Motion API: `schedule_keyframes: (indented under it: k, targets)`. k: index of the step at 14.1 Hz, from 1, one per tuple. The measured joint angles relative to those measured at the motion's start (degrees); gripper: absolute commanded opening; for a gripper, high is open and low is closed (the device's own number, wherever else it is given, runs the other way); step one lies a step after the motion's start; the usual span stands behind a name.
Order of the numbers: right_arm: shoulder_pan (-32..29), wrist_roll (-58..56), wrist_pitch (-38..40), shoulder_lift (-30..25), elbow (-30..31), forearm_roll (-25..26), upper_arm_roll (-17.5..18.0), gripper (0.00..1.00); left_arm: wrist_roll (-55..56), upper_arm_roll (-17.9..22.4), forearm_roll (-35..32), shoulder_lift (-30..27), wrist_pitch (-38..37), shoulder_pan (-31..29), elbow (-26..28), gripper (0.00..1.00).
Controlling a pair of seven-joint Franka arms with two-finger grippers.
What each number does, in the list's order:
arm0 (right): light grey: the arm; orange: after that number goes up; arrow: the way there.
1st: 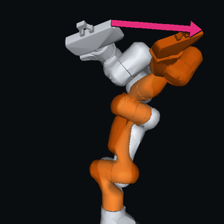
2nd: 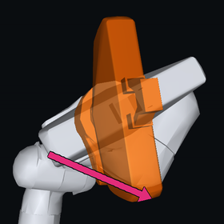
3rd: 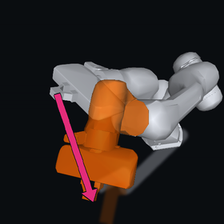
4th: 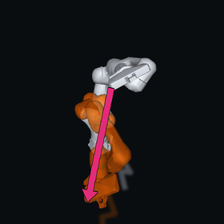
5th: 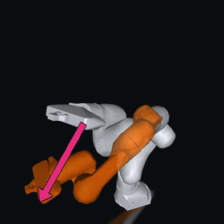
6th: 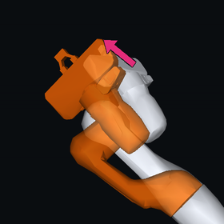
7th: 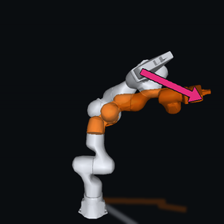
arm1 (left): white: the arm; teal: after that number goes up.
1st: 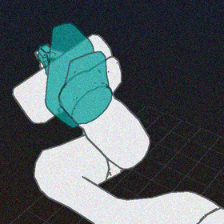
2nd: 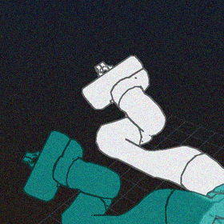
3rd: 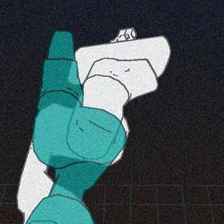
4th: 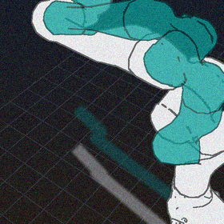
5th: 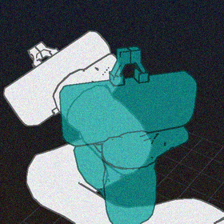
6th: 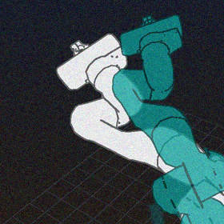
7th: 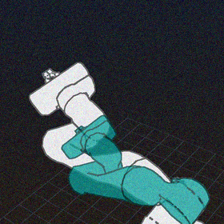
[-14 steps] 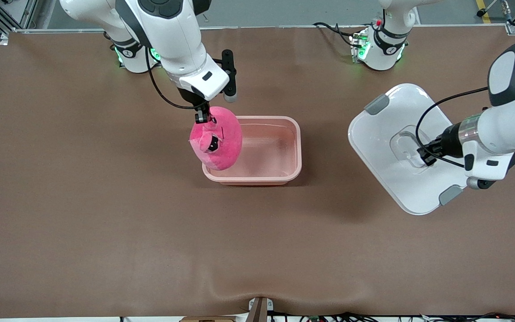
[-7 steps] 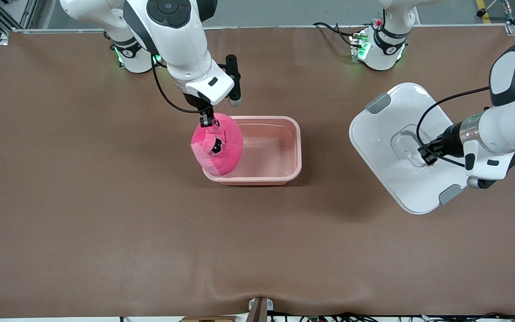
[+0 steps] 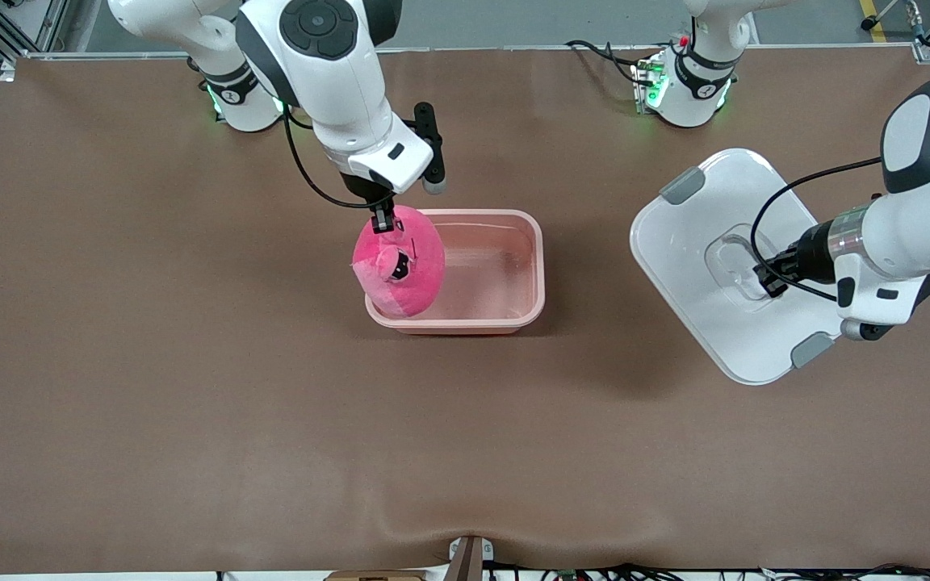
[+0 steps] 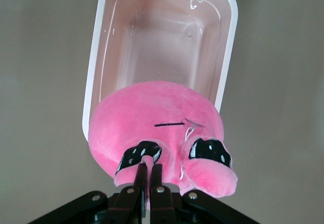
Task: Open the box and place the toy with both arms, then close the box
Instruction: 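Lower the plush into the pink box and open the right gripper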
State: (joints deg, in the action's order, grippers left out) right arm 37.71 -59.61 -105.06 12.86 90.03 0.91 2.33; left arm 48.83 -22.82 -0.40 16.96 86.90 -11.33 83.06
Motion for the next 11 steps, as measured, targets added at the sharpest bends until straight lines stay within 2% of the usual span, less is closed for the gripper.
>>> schedule_keyframes:
  k: [1, 2, 11]
  targets:
    - [0.0, -0.02, -0.01, 0.0, 0.0, 0.01, -0.02, 0.75, 0.0, 0.0, 0.0, 0.0, 0.0, 0.0, 0.0, 0.0]
    - [0.0, -0.05, -0.03, 0.0, 0.0, 0.02, -0.04, 1.0, 0.0, 0.0, 0.0, 0.0, 0.0, 0.0, 0.01, 0.0]
    - [-0.33, -0.07, 0.06, 0.0, -0.01, 0.12, -0.99, 1.0, 0.0, -0.03, 0.0, 0.0, 0.0, 0.01, 0.01, 0.0]
